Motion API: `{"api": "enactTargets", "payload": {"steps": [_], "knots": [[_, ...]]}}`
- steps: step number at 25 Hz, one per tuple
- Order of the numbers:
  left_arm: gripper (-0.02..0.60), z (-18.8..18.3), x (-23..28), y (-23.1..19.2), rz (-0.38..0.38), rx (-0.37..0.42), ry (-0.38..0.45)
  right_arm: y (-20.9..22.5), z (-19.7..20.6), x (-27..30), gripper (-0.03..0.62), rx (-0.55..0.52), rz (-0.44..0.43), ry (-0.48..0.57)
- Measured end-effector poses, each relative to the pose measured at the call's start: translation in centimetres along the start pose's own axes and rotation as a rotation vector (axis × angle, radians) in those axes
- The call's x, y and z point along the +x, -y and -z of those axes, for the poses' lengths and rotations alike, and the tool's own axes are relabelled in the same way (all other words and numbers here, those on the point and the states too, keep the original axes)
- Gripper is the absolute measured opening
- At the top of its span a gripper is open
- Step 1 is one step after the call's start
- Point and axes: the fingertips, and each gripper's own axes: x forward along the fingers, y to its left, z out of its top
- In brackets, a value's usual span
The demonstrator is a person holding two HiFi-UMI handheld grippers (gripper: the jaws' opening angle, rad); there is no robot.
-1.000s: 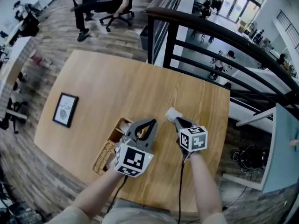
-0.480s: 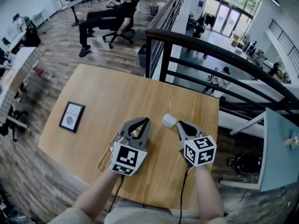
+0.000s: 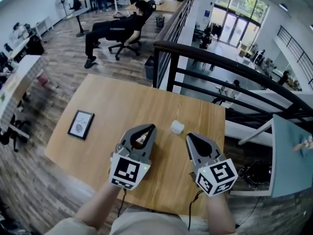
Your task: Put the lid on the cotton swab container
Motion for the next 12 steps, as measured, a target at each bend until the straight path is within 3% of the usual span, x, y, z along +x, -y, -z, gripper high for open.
{"api": "enactTargets", "payload": {"steps": [8, 12], "knots": [[0.023, -1.6, -4.7, 0.9, 0.006, 0.019, 0.038, -3.6, -2.3, -4.9, 0.028, -0.031, 0.016, 0.054], [0.023, -1.6, -6.8, 1.7, 0.016, 0.005, 0.051, -4.6, -2.4, -6.9, 0.028, 0.012, 0.003, 0.057]]}}
